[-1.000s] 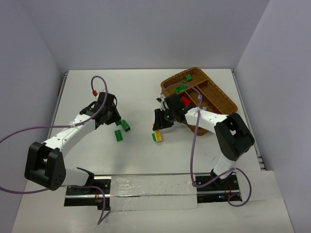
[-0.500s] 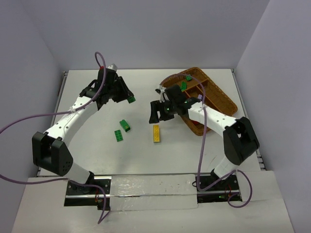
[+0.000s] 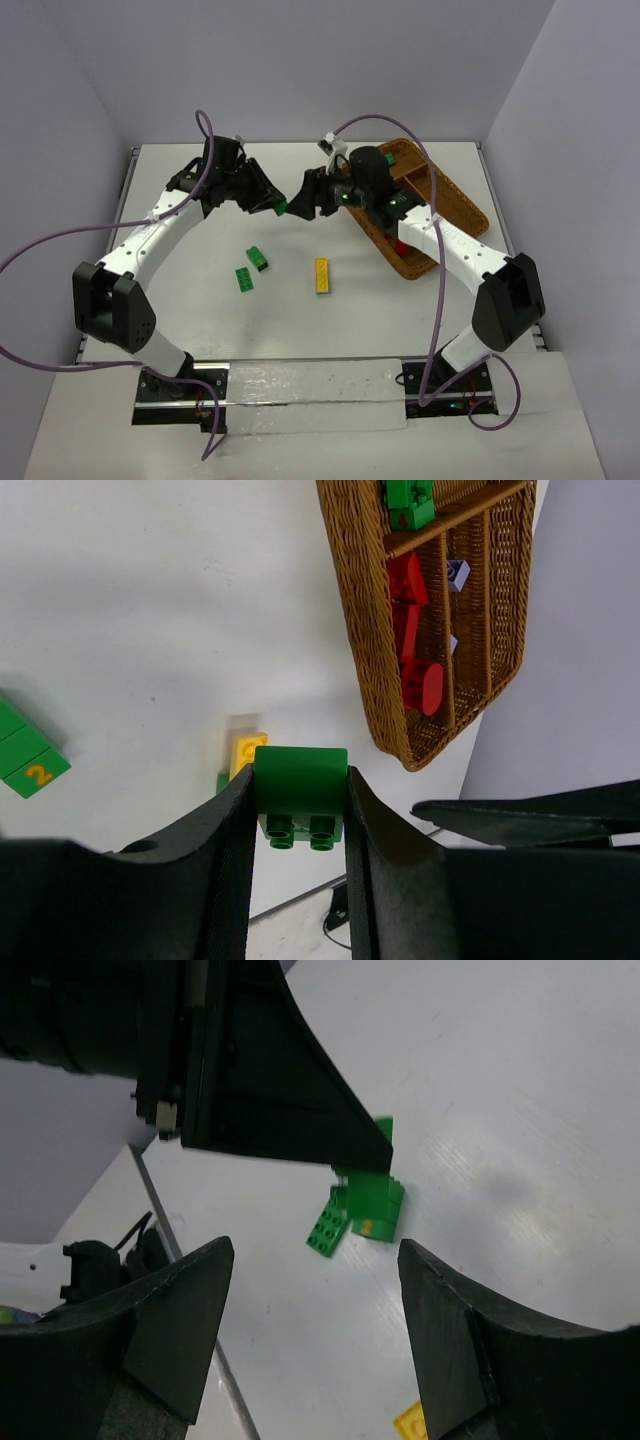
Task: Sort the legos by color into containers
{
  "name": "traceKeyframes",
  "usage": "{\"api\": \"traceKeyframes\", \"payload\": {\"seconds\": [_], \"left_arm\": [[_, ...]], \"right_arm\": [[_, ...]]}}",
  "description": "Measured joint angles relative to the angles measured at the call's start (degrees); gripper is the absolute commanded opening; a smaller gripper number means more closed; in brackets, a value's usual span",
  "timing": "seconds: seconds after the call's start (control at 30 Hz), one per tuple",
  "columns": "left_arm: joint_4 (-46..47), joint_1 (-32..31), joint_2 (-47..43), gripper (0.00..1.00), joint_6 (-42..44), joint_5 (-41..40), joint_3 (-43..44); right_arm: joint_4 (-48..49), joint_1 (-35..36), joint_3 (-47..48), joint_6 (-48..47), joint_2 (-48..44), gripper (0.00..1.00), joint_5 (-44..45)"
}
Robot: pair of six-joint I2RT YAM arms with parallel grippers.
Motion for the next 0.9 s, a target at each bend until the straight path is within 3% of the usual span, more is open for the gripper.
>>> {"api": "traceKeyframes", "payload": {"seconds": [0.53,0.73,0.8,0.9], "left_arm": [[0.1,1.2,-2.4,0.00,-2.7,1.3,0.1],[0.0,1.4,-3.2,0.00,-2.6,1.4,-0.1],[-0.2,1.8,-3.3,0.00,-2.5,1.2,-0.4],[-0.3,2.2,-3.5,0.05,-2.4,1.0,-0.8]], "right_arm": [[4.3,1.0,3.7,3.1,8.2,0.59,-4.2],[6.5,0.9,3.8,4.2,9.2,0.10,-4.8],[7.4,0.8,4.0,4.9,10.0,0.02,-5.9],[8.3,0.9,4.2,5.5,10.9,0.00,-6.9]]}}
